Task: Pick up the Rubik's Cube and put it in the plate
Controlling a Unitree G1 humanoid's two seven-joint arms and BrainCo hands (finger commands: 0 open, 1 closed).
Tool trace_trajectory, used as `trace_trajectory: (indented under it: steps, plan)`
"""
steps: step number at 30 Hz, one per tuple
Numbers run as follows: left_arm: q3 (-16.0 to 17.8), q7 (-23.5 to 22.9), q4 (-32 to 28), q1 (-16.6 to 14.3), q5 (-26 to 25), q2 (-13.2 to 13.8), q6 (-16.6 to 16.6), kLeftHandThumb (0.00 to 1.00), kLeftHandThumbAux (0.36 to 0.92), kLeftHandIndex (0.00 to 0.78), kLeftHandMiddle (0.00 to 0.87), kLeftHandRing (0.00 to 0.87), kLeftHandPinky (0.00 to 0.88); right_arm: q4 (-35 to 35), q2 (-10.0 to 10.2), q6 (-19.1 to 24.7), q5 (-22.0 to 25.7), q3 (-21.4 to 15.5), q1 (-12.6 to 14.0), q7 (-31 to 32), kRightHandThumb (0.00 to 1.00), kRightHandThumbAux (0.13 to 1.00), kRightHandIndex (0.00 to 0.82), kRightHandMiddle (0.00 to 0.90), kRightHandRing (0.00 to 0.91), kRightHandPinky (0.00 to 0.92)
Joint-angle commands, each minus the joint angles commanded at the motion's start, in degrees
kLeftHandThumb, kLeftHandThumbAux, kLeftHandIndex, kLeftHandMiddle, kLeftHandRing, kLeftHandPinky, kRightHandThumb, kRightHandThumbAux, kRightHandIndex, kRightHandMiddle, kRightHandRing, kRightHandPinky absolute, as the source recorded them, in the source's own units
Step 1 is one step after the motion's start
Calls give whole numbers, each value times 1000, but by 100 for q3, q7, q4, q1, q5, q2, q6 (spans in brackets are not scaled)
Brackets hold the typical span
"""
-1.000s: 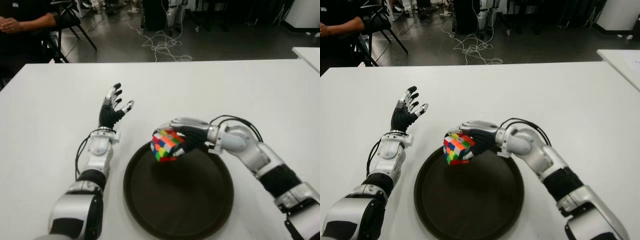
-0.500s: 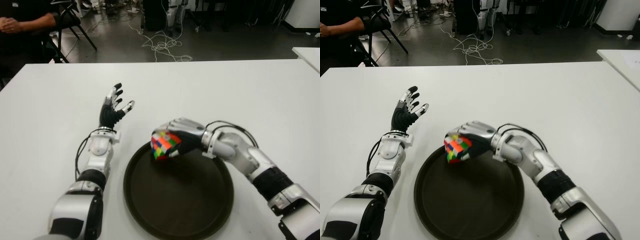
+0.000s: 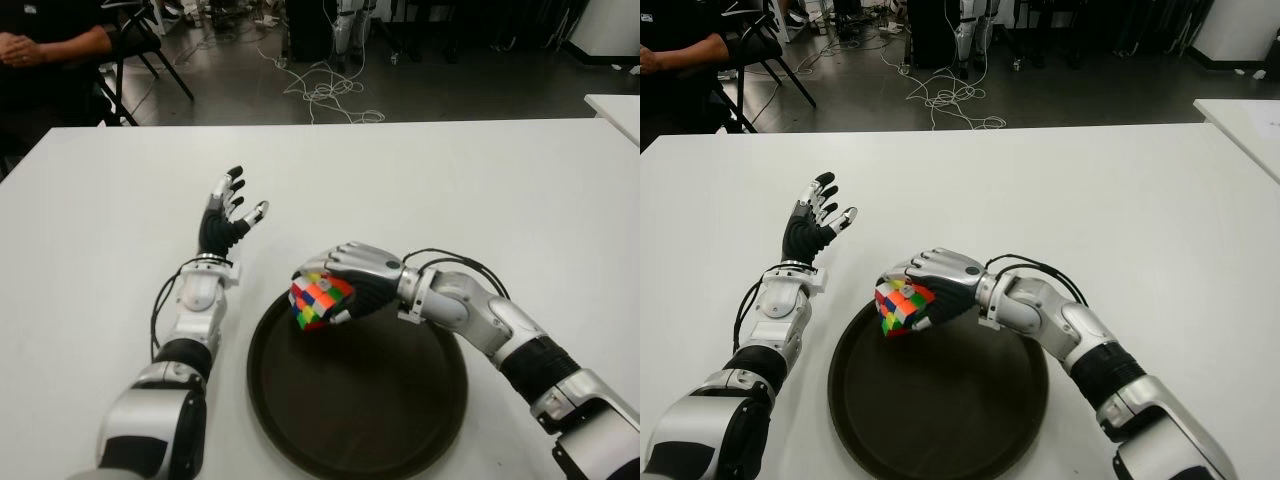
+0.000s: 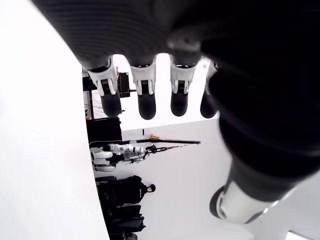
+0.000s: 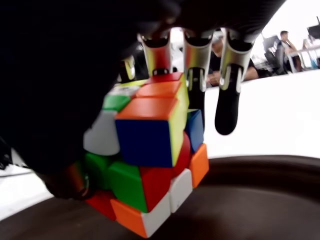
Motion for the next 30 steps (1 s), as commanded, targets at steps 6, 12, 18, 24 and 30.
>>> trace_trajectory:
  steps: [6,12,18,24,30]
  plan:
    - [-4,48,-14,12,12,-15,-33,0,805,50,95,60,36,115,14,-90,331,19,-55,518,712,732,406,200,166,173]
    - [-5,83,-22,16,19,-28,-46,0,811,48,91,59,32,44,10,32,841,23,-118,1361,299,863,164,88,76,79]
    - [4,102,-16,19,11,-35,-52,0,800,50,92,56,33,-78,25,209,1225,-22,-138,2004,36,912,47,51,41,31]
    - [11,124,-10,19,2,-39,-63,0,799,50,94,58,36,-115,37,268,1394,-71,-131,2252,3,876,26,30,19,9]
    - [15,59,-19,20,-21,-26,-57,0,777,44,86,49,23,-177,-19,410,1464,-91,-106,2481,0,765,3,3,1,0]
